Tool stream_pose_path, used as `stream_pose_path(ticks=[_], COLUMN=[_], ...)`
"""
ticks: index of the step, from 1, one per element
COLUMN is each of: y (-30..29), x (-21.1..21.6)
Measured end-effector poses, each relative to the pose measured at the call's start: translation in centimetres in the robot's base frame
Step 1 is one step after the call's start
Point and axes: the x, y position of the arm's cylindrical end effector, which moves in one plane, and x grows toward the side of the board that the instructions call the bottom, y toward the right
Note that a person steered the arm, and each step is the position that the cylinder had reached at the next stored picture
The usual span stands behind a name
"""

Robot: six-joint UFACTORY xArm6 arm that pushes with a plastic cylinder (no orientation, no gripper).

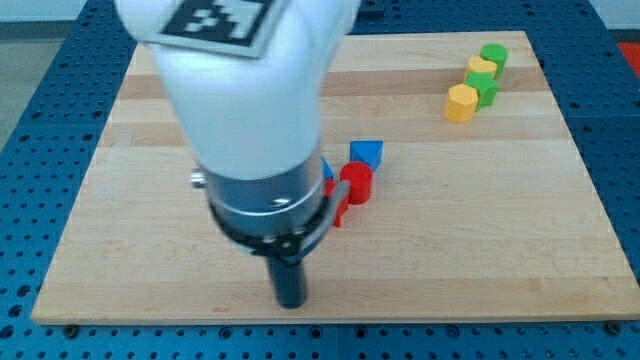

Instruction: Separate the red star from the blue cube

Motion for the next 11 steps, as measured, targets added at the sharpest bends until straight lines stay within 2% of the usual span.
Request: stream_pose_path(ticks=[2,3,4,6,8,9,10,11], y=[1.5,5.5,8.3,9.0,1.3,-4.7,-6.9,-6.8], x=[-5.5,-11.3,-14.9,-15.3,-4.2,-3.8,-10.8,-11.0])
